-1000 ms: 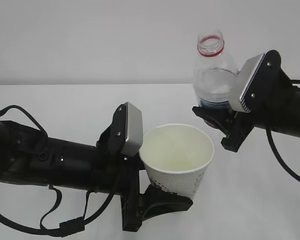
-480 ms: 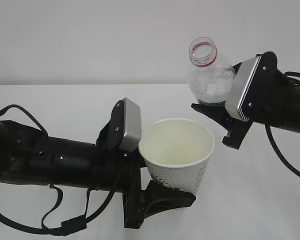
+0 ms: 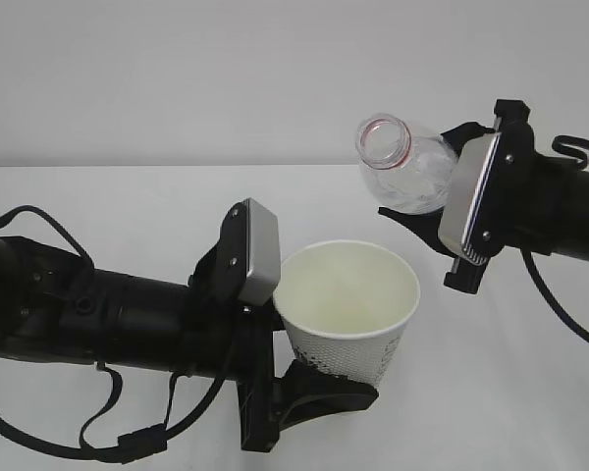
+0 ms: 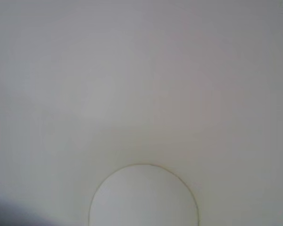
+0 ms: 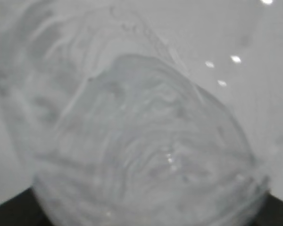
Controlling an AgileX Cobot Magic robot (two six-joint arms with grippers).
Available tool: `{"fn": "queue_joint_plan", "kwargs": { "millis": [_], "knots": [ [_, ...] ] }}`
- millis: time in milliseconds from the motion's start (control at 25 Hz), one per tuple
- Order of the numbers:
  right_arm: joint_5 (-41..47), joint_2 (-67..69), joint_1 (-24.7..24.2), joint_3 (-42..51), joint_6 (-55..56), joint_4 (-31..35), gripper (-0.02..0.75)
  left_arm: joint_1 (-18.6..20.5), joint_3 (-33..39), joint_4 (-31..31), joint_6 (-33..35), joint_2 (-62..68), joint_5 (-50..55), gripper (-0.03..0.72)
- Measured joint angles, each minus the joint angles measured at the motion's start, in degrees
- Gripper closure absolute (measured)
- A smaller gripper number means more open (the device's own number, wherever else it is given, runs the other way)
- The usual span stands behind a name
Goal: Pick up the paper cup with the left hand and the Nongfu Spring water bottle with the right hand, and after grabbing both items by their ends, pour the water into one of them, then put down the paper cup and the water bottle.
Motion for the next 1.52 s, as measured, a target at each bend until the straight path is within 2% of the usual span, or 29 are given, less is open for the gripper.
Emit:
{"fn": "queue_joint_plan", "kwargs": {
  "millis": [560,880,1280,1520],
  "knots": [
    [-2.15,0.0,0.0,0.0,-8.18,5.62,0.257,0.0,0.0,-0.33,4.24,0.0,-1.8,0.154],
    [-4.19,0.0,0.0,0.0,-11.94,6.96,0.257,0.0,0.0,-2.94,5.25,0.0,-2.45,0.155],
    [-4.31,0.0,0.0,0.0,-15.44,9.85,0.258,0.0,0.0,-2.71,5.28,0.0,-2.59,0.155],
    [-4.94,0.0,0.0,0.0,-17.45,10.36,0.258,0.0,0.0,-0.42,5.36,0.0,-2.59,0.156]
  ]
}}
